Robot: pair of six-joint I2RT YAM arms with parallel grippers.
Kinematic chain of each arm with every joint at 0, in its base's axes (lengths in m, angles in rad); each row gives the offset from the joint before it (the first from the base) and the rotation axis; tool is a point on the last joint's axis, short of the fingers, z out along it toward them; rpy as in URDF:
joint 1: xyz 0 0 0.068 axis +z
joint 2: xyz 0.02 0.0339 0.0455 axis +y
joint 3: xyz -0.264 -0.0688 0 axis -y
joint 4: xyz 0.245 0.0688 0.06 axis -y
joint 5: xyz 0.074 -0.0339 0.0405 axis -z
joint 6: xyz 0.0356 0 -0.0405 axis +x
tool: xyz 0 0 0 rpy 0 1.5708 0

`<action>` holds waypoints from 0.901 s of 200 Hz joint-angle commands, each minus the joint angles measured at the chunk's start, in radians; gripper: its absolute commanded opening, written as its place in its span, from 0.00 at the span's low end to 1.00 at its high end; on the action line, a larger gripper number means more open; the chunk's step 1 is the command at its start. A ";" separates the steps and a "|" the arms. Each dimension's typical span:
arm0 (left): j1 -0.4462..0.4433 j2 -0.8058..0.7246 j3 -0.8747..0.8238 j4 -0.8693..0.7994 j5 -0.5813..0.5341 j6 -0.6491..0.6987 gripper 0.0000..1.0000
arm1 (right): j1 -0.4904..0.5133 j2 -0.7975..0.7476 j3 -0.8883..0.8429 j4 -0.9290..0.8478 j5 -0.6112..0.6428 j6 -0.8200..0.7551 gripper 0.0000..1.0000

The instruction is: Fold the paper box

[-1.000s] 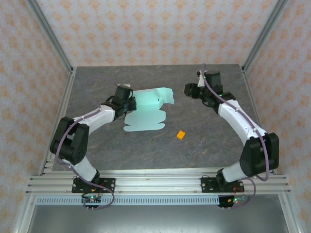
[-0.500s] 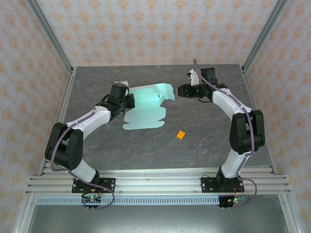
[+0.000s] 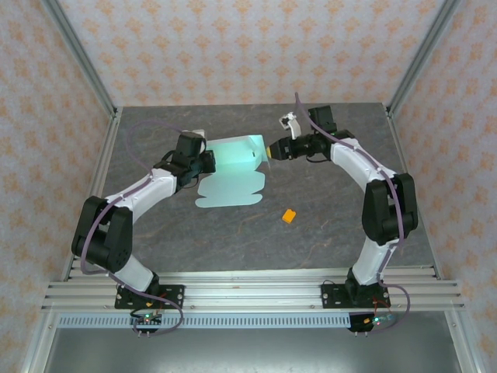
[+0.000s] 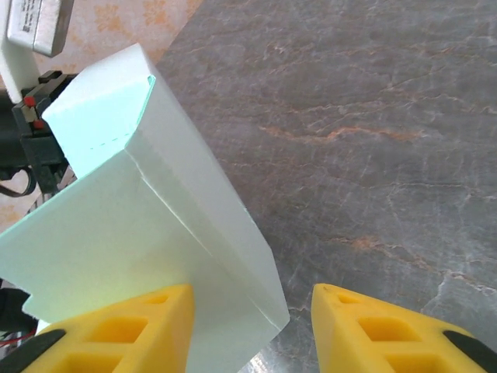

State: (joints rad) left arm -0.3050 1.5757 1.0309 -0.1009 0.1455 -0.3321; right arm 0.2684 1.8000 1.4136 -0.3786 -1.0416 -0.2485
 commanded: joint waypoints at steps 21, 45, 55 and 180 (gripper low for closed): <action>-0.004 0.016 0.048 -0.025 0.028 0.015 0.07 | 0.030 0.015 0.038 -0.035 -0.041 -0.066 0.44; -0.008 0.020 0.057 -0.032 0.040 0.018 0.07 | 0.041 0.020 0.041 -0.031 -0.056 -0.072 0.44; -0.011 0.021 0.062 -0.036 0.044 0.018 0.07 | 0.045 0.021 0.040 -0.032 -0.063 -0.075 0.44; -0.056 0.039 0.113 -0.077 0.058 0.040 0.07 | 0.099 -0.001 0.029 0.032 0.054 -0.057 0.42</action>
State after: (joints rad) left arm -0.3344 1.6096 1.0992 -0.1719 0.1688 -0.3130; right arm 0.3397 1.8114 1.4235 -0.4042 -1.0565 -0.3077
